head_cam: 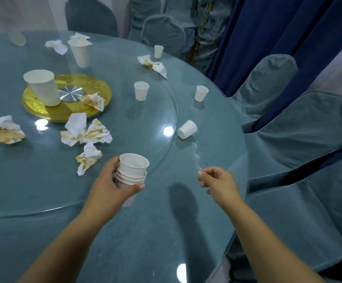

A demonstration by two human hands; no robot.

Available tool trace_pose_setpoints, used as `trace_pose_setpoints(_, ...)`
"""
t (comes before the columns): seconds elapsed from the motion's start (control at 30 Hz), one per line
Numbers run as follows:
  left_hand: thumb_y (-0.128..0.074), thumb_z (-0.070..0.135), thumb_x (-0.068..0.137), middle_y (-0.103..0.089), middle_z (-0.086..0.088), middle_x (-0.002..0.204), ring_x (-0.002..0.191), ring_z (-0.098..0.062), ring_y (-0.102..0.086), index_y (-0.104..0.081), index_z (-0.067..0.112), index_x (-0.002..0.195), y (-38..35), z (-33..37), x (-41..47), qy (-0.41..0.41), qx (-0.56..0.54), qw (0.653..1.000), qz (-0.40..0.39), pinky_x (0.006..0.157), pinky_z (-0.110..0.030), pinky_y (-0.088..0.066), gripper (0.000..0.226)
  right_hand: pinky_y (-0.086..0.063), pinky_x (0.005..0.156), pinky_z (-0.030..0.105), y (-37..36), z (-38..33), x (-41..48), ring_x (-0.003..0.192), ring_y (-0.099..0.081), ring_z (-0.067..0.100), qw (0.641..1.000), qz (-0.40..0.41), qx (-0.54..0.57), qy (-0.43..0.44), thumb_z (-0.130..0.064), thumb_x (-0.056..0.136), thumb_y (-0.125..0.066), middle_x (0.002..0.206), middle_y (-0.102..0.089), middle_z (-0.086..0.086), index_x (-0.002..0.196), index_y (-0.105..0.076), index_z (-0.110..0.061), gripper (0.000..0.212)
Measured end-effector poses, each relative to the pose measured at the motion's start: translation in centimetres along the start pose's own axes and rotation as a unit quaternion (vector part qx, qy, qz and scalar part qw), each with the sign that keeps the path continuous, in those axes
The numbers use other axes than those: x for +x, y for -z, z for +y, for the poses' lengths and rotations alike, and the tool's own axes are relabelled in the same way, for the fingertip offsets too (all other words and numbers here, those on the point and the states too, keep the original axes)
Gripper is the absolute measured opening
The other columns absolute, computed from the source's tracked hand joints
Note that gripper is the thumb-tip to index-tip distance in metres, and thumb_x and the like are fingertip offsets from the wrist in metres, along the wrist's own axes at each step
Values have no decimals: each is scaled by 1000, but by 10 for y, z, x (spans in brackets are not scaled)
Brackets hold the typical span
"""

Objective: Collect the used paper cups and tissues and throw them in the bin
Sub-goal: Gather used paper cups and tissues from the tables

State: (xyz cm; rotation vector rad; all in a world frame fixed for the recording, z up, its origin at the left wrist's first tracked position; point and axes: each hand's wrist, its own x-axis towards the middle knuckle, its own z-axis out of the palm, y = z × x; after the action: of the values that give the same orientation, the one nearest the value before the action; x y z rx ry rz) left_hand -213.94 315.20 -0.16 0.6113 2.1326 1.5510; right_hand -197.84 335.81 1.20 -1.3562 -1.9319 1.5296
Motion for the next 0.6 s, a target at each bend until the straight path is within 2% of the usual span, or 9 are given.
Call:
trace_pose_setpoints(0.13, -87, 19, 64, -53, 16, 119, 107, -7, -57, -36, 44, 136, -8, 3, 13, 27, -21, 999, 11, 93, -34, -47, 92, -41, 60, 27, -1, 2, 40, 64, -55, 18, 1000, -1, -18, -9, -15, 87, -66, 75, -62, 7, 72, -58, -16, 17)
trace_pose_setpoints(0.23, -86, 18, 66, -49, 17, 119, 107, -6, -55, -30, 49, 139, -14, 4, 34, 22, -20, 1000, -1, 93, -32, -45, 97, -42, 62, 28, -6, 6, 67, 66, -55, 17, 999, 9, -28, -15, -16, 86, -68, 75, -61, 2, 74, -57, -18, 17)
trace_pose_setpoints(0.37, -86, 19, 66, -49, 14, 121, 109, -9, -54, -32, 52, 135, -27, 6, 65, 18, -13, 1000, -1, 97, -33, -44, 94, -42, 69, 31, -5, 8, 107, 77, -57, 20, 999, 18, -39, -24, -20, 85, -70, 87, -61, 4, 78, -55, -21, 17)
trace_pose_setpoints(0.47, -87, 20, 65, -51, 13, 121, 109, -10, -55, -34, 53, 132, -41, 5, 82, 24, -3, 1000, 2, 98, -35, -45, 91, -45, 69, 30, 0, 7, 138, 81, -56, 21, 998, 16, -52, -36, -21, 86, -69, 97, -60, 6, 92, -54, -17, 16)
trace_pose_setpoints(0.6, -88, 21, 63, -50, 11, 120, 111, -14, -55, -33, 50, 133, -60, 6, 106, 30, 21, 999, 12, 97, -38, -47, 93, -47, 82, 36, 2, -3, 181, 87, -56, 22, 995, 15, -84, -43, -25, 88, -67, 106, -57, 6, 117, -53, -11, 35)
